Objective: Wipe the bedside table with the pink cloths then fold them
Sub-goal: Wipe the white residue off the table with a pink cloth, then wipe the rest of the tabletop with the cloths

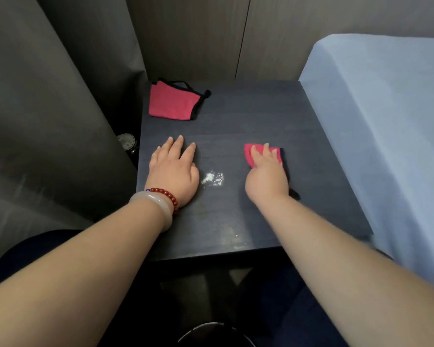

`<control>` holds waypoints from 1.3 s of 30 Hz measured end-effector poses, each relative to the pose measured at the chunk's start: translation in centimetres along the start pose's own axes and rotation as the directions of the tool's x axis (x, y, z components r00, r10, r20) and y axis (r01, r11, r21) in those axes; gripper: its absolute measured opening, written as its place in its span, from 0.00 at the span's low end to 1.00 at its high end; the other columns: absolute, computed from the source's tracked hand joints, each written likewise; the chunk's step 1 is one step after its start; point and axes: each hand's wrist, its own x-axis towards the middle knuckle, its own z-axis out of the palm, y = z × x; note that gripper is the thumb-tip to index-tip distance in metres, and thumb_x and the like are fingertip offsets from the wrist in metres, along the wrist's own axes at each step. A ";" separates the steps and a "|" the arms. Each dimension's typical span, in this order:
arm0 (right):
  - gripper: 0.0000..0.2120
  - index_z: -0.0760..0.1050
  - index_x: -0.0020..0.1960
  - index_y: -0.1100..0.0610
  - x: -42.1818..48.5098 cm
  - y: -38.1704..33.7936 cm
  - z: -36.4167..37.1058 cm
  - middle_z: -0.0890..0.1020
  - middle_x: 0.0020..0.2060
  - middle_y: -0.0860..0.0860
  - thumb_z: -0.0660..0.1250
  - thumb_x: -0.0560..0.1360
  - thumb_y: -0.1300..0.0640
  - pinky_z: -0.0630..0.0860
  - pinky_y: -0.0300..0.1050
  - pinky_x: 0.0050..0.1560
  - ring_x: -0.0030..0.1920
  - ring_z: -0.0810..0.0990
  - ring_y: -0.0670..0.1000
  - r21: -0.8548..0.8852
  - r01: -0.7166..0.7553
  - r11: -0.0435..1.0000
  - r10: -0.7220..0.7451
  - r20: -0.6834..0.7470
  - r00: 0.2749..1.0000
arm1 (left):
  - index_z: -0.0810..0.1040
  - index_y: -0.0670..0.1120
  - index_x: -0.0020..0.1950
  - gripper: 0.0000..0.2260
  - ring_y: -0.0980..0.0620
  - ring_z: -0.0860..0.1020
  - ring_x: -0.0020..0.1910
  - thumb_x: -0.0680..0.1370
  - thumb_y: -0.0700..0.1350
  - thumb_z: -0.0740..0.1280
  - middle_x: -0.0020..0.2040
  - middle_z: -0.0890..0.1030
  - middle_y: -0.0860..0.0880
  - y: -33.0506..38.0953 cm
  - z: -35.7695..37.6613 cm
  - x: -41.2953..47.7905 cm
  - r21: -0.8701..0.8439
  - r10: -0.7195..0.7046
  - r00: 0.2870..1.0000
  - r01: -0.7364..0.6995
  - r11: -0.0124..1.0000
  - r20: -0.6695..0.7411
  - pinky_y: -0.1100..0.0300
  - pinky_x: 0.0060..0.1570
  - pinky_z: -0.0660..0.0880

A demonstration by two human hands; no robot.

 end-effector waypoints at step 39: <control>0.18 0.71 0.67 0.50 -1.1 0.3 -2.6 0.73 0.67 0.47 0.58 0.78 0.61 0.65 0.41 0.67 0.69 0.68 0.48 0.292 0.106 0.951 -0.041 -0.221 0.974 | 0.64 0.50 0.75 0.29 0.46 0.53 0.77 0.77 0.59 0.51 0.78 0.59 0.47 4.7 -0.2 1.4 0.011 0.182 0.983 -0.182 0.983 0.039 0.50 0.75 0.48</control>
